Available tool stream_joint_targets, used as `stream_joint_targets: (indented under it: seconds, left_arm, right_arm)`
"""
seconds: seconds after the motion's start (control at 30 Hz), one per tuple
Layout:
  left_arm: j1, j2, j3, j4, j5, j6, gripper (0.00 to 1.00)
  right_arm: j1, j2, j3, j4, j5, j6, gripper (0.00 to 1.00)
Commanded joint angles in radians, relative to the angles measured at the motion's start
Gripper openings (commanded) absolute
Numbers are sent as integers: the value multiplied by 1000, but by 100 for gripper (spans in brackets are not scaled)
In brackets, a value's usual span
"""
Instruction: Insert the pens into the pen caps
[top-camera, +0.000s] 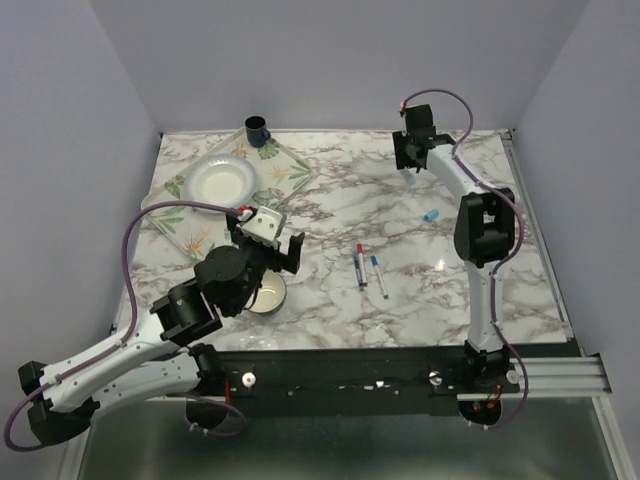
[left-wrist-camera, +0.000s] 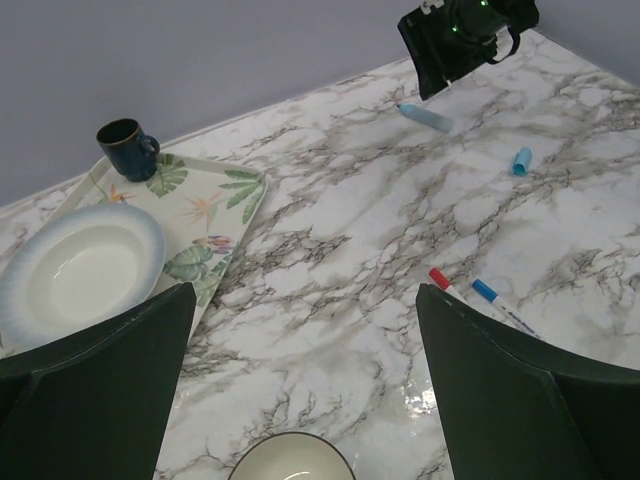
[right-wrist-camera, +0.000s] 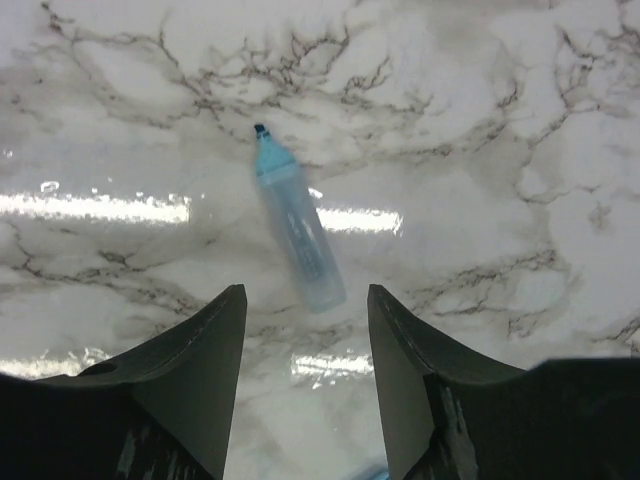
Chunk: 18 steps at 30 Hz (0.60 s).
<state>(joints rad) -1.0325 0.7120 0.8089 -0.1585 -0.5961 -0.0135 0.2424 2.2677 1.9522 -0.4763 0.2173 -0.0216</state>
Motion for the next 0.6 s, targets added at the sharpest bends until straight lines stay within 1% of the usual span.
stream_joint_targets:
  seconds: [0.0,0.03,0.13,0.27,0.37,0.4,0.43,0.5,0.57]
  left_arm:
    - [15,3,-7,31,19,32,99]
    - [17,3,-8,33,18,33,99]
    - [22,1,-16,42,7,38,99]
    - [26,3,-25,57,-2,46,99]
    - [29,10,-25,59,-13,46,99]
    - [31,12,-24,59,-11,47,99]
    - [32,10,-25,60,-13,46,99]
    - [40,15,-25,62,-11,46,99]
    - [46,18,-25,65,-7,43,99]
  right_arm:
    - [-11,139,198,-206,-76,-105,61]
    - [-12,159,236,-220,-70,-116,62]
    - [-18,208,258,-232,-61,-144,61]
    - [-32,210,275,-234,-140,-162,63]
    - [-34,217,283,-268,-159,-195,59]
    - [-35,220,286,-272,-157,-205,59]
    - [-37,219,287,-280,-154,-205,62]
    - [-41,220,290,-288,-154,-213,62]
    - [-48,225,297,-289,-164,-222,59]
